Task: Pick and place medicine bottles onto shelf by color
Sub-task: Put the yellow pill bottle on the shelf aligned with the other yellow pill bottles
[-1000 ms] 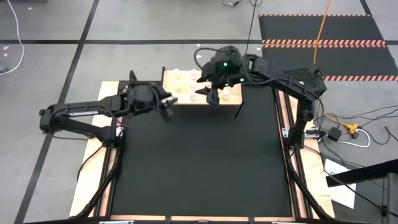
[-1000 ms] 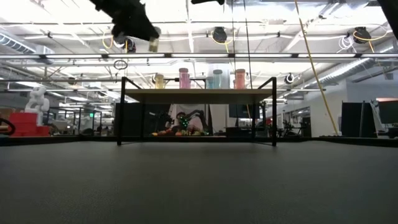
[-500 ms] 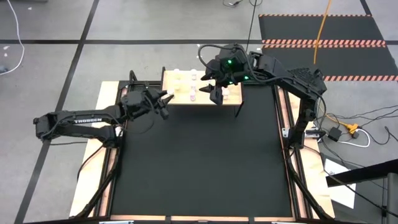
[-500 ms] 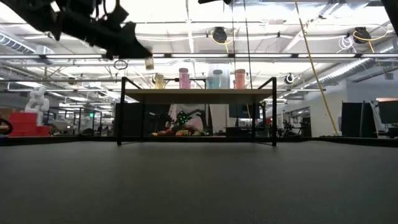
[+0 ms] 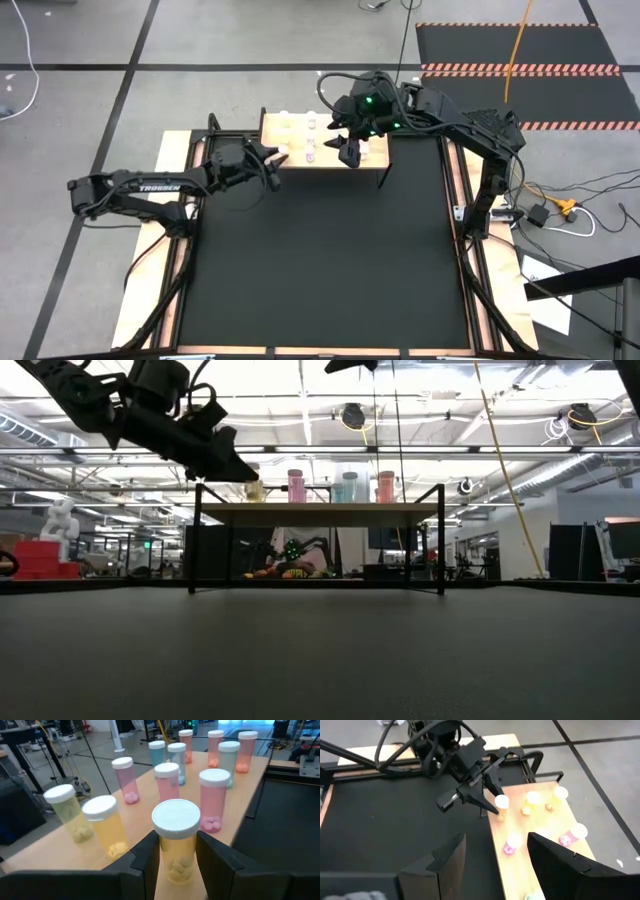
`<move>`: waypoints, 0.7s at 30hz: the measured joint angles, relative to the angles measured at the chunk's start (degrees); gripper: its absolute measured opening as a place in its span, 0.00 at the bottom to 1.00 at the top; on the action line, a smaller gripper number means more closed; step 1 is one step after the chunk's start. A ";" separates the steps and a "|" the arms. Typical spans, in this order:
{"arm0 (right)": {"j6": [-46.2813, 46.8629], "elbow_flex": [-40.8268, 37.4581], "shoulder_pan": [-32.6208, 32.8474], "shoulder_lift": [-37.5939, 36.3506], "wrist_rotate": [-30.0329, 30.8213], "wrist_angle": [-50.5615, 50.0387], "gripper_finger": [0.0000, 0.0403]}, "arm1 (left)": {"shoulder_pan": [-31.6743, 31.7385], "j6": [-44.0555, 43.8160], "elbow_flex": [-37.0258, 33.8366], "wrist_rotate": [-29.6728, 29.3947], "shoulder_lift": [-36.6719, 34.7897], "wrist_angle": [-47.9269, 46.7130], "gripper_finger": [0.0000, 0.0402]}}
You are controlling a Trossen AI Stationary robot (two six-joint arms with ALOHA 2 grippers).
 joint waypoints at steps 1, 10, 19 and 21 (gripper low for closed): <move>0.02 0.00 0.02 -0.02 0.67 -0.13 0.52 | 0.18 0.10 0.00 -0.01 0.01 -0.06 0.30; 0.22 0.00 -0.26 -0.07 1.23 -0.51 0.52 | 2.09 0.01 0.00 -0.02 0.00 -1.47 0.30; 0.68 0.00 -0.33 -0.07 1.25 -0.07 0.52 | 2.76 -1.95 0.00 1.72 -0.01 -1.80 0.30; 0.68 0.00 -0.33 -0.07 1.25 -0.07 0.52 | 2.76 -2.83 0.00 2.10 -0.01 -1.78 0.30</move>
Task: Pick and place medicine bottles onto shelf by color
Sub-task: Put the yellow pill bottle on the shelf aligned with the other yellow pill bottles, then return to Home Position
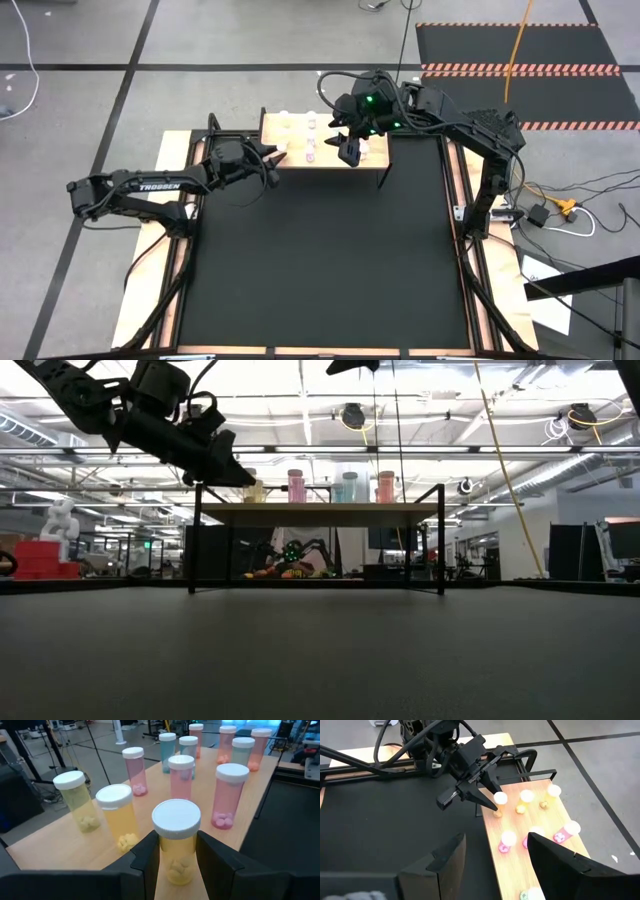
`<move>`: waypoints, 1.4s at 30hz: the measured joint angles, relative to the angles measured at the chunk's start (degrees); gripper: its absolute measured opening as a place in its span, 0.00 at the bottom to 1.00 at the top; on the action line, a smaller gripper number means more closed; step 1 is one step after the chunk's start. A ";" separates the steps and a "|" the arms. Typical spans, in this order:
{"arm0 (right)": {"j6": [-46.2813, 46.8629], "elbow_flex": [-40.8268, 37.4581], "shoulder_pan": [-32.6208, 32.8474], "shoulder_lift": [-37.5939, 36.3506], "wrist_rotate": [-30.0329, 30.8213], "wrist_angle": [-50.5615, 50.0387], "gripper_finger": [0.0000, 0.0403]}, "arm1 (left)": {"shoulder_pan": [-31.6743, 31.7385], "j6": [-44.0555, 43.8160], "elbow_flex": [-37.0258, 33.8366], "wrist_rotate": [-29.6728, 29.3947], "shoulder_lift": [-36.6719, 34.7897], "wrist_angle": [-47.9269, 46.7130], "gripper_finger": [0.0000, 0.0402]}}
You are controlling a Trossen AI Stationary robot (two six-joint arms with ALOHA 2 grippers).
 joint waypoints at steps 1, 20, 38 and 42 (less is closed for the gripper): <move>0.06 0.00 0.00 0.00 0.00 0.00 0.52 | 0.00 -0.06 0.00 0.27 0.00 -0.02 0.30; 2.00 0.00 -0.02 -0.02 0.11 -0.02 0.52 | -0.11 1.91 0.09 0.71 -0.04 -1.19 0.39; 3.48 -0.09 -0.02 -4.53 -0.27 1.27 0.52 | -0.96 4.07 11.27 2.28 -11.38 -19.96 0.65; 2.49 -7.20 0.95 -11.56 -0.02 6.41 0.48 | -2.75 3.91 14.04 4.74 -17.98 -20.84 0.60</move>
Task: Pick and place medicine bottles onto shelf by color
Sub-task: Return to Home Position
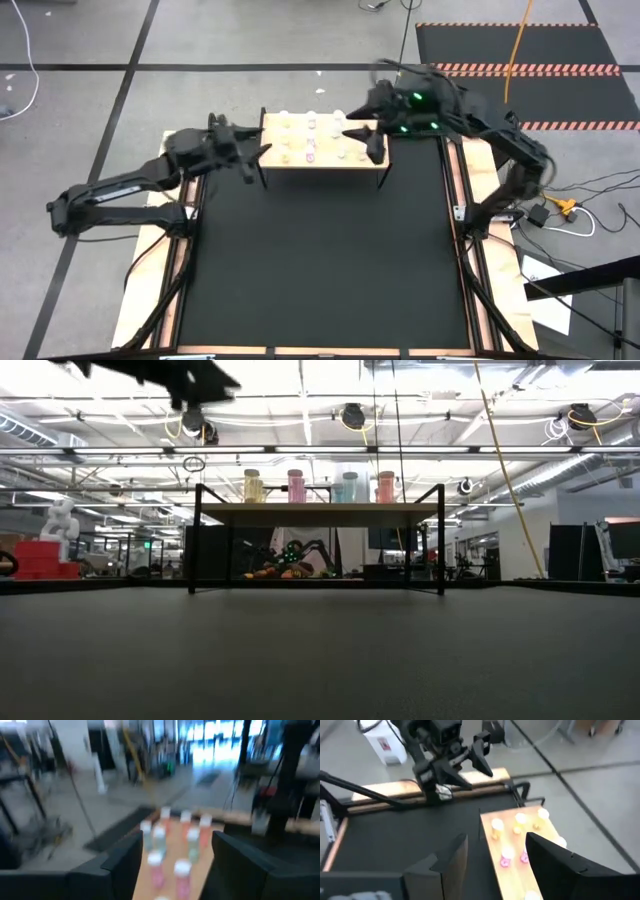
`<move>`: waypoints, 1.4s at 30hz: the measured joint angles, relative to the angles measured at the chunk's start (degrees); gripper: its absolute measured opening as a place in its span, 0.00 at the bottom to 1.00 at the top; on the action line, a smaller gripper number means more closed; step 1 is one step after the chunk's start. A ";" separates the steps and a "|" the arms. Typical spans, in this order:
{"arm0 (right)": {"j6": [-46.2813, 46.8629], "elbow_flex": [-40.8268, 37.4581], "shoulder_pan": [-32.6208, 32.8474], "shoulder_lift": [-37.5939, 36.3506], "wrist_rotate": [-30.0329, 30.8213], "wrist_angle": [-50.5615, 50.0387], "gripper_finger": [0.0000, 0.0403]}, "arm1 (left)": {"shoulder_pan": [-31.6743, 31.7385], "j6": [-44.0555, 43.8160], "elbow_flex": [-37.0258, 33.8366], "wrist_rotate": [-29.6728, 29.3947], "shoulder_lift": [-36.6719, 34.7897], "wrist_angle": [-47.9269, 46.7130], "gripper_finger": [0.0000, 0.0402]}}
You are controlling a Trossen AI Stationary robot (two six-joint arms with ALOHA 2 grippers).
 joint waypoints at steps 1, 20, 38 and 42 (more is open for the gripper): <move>0.03 -4.17 0.40 -2.68 -0.02 3.47 0.46 | -0.39 -0.15 0.05 0.06 -1.75 1.02 0.58; 16.11 -96.72 3.29 -61.64 -9.31 77.08 0.00 | -10.59 -5.97 -15.72 1.00 -12.07 18.34 0.03; 8.00 -112.45 3.29 -77.66 -9.55 66.16 0.00 | -13.93 -9.08 -26.85 1.45 -14.44 19.31 0.01; 7.61 -115.57 3.29 -79.28 -9.51 67.46 0.00 | -13.77 -9.43 -30.02 1.42 -14.48 20.90 0.01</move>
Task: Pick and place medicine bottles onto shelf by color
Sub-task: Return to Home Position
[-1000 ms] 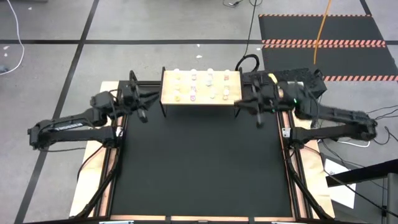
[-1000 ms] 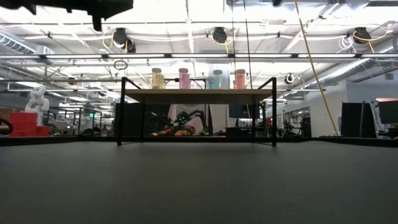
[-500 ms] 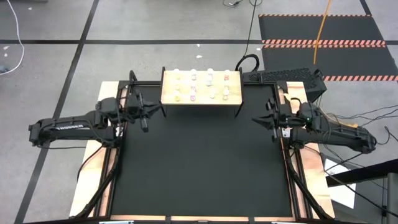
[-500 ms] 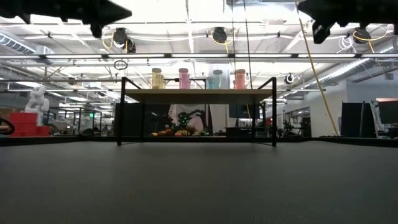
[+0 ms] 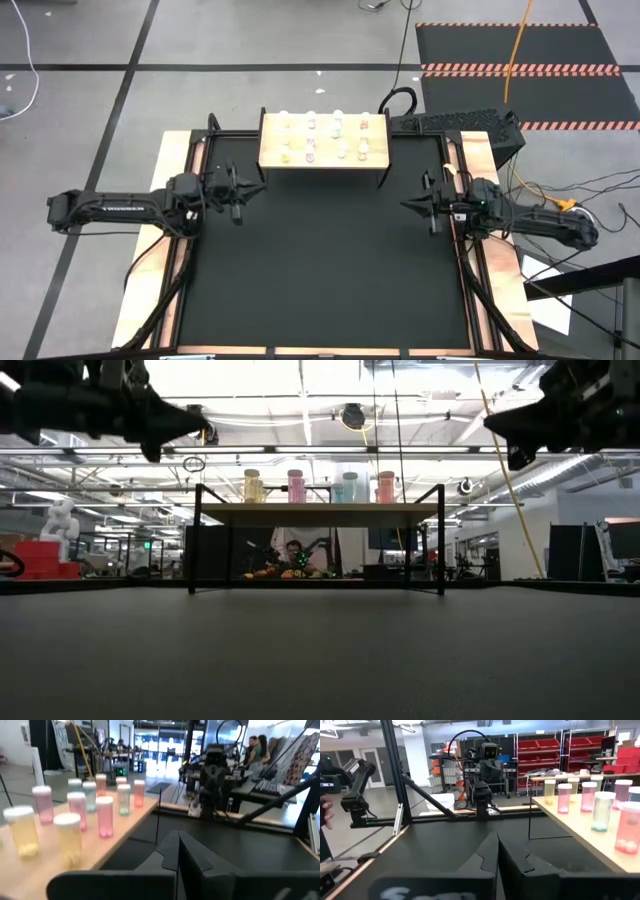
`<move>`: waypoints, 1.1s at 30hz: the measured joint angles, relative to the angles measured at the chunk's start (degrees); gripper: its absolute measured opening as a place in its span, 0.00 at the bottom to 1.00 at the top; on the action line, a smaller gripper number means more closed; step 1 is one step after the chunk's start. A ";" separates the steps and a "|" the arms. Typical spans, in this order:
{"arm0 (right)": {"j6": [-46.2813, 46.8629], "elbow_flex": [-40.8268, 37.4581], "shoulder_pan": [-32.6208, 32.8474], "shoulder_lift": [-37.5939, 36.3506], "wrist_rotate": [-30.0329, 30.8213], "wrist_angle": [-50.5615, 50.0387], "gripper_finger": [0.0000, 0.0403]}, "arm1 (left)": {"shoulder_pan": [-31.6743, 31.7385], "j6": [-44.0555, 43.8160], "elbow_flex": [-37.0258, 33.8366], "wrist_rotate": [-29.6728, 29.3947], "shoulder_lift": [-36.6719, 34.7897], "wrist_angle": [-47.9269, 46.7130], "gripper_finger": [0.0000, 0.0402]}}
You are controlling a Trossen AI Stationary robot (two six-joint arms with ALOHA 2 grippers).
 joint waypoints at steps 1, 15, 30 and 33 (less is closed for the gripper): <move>-0.58 -0.49 0.00 -0.42 -0.02 0.29 0.00 | 0.06 -0.28 -0.56 0.03 -0.02 0.02 0.01; -2.44 -5.90 0.00 -4.19 -2.04 2.39 0.00 | -0.07 -5.49 -10.75 2.48 -5.48 3.50 0.02; -6.32 -6.12 -0.13 -4.67 -1.29 1.87 0.00 | -0.11 3.61 -12.26 4.81 -21.35 -11.62 0.01; -5.67 -6.12 -0.13 -4.67 -1.35 2.18 0.00 | -0.13 3.65 -12.26 9.64 -23.75 -21.72 0.02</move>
